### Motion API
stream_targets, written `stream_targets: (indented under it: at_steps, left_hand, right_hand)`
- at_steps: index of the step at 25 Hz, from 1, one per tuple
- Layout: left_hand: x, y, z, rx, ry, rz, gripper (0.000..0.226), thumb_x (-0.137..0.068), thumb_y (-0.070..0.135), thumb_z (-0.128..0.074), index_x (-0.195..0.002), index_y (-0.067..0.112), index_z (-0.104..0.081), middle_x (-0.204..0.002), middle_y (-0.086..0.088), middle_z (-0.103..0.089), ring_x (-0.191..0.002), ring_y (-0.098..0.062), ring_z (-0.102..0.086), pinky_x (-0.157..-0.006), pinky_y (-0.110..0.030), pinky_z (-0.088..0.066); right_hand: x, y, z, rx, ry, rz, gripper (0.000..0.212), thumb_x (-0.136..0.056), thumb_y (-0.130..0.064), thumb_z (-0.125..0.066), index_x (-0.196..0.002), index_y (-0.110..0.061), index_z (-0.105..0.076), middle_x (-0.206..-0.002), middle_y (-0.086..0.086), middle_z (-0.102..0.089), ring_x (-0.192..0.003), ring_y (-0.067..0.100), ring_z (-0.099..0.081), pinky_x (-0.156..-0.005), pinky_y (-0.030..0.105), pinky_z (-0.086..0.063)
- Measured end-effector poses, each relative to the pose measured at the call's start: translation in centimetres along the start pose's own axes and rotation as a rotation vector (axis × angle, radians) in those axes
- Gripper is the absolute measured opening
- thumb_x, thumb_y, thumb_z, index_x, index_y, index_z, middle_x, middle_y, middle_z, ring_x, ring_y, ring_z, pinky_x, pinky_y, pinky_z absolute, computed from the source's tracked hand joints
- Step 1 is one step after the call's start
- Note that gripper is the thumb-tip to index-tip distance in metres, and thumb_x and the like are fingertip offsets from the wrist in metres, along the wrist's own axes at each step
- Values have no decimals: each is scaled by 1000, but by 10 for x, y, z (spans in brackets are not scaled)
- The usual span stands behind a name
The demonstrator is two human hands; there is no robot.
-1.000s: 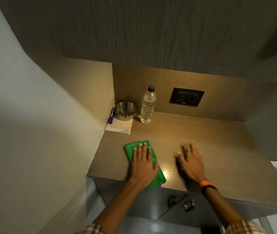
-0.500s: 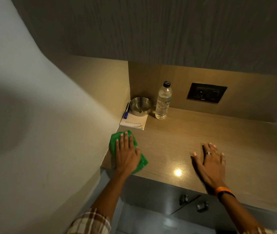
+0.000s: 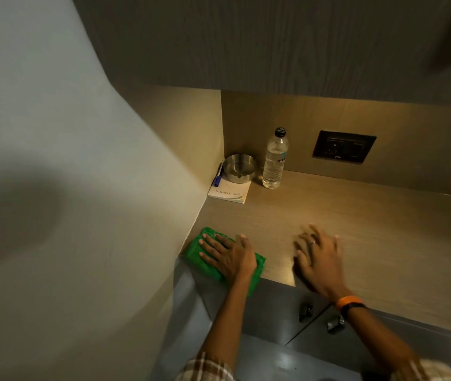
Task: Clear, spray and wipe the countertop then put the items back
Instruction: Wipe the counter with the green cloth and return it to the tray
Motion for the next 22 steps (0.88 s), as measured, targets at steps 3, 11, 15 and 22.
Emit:
stream_targets:
  at_steps: [3, 11, 15, 22]
  left_hand:
    - [-12, 3, 21, 187, -13, -21, 73, -102, 51, -28, -157, 10, -4, -166, -17, 4, -153, -34, 11, -124, -51, 5]
    - [-90, 18, 61, -174, 14, -646, 53, -106, 39, -26, -151, 12, -31, -163, -10, -25, -153, -24, -11, -123, -46, -15]
    - [-90, 13, 47, -220, 49, -765, 52, -105, 39, -30, -146, 9, -39, -157, -13, -36, -150, -28, -23, -122, -46, -20]
    - [-24, 59, -21, -397, 101, -972, 62, -102, 53, -21, -153, 17, -26, -165, -7, -16, -154, -22, -6, -126, -52, -6]
  right_hand:
    - [19, -124, -23, -201, -19, 365, 34, -87, -26, -63, -120, -20, -67, -133, 6, -60, -123, 24, -49, -103, 57, -46]
    - [12, -208, -116, 192, -382, 531, 62, -101, -43, -45, -158, -31, -22, -169, 10, -13, -157, 32, -7, -127, 55, -3]
    - [36, -156, -100, 200, -400, 673, 61, -100, -41, -35, -157, -43, -15, -170, -1, -9, -157, 26, -8, -128, 51, -6]
    - [93, 18, -8, 172, -444, 497, 72, -91, -24, -45, -153, -50, -22, -168, -15, -9, -157, 11, -2, -128, 44, -4]
Point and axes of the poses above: each hand's wrist, its own x-axis away from the middle knuckle, its own z-axis out of the back of the hand, y = z × x, the point moved 10 cm from there along -x, towards the middle knuckle
